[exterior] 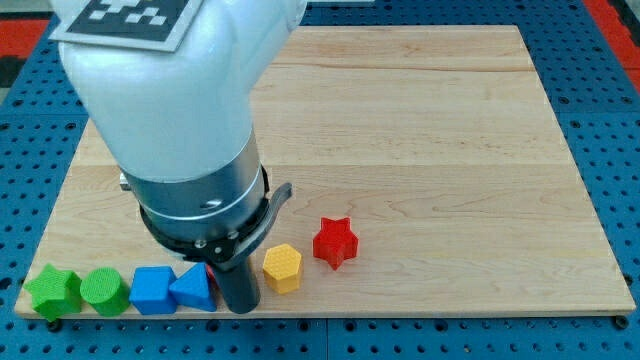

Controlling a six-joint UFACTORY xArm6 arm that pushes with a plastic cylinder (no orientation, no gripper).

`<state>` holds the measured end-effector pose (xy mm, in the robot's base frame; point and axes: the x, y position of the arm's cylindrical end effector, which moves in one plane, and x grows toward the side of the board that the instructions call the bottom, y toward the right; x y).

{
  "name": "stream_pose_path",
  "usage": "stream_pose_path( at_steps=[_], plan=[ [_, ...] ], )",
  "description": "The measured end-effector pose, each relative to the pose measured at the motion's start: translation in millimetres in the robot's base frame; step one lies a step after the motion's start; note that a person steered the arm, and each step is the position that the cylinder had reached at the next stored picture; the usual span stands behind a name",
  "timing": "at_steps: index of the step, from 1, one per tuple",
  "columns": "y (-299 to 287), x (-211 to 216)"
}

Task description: Move the red star to the top center of the board

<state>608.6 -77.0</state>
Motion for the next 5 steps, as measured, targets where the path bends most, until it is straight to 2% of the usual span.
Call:
stream_pose_path(
  at_steps=[2,3,4,5],
  plan=[
    [10,-43],
    [34,-72],
    [55,-24],
    [46,6]
  ],
)
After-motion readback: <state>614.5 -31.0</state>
